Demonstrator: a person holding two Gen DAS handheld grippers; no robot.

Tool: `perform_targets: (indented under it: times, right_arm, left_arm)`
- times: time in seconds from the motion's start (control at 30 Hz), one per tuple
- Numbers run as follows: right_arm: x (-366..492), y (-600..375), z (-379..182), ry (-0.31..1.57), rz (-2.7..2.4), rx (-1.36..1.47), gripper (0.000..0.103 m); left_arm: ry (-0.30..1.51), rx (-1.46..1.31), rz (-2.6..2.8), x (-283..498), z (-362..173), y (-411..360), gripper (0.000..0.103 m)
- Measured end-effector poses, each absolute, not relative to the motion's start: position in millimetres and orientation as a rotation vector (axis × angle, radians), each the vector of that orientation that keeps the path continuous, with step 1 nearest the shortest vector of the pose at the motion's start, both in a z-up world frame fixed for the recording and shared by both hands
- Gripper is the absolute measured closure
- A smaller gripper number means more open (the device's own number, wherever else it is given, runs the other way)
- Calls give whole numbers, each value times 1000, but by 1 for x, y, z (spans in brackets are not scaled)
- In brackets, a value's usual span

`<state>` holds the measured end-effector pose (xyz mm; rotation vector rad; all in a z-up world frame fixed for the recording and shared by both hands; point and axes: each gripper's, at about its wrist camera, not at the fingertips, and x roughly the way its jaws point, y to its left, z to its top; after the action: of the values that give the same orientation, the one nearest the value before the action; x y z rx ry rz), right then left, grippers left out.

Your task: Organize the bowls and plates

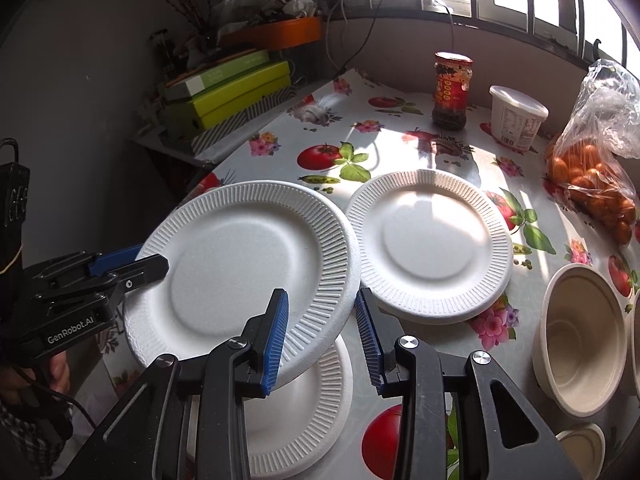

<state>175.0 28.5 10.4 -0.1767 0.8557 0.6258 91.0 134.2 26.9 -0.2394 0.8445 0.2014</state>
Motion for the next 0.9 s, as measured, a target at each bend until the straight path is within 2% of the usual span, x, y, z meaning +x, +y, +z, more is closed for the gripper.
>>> perform_targets:
  times: [0.9]
  right_arm:
    - [127, 5, -26, 888, 582, -172, 69]
  left_arm:
    - [914, -218, 141, 61, -11, 111, 68]
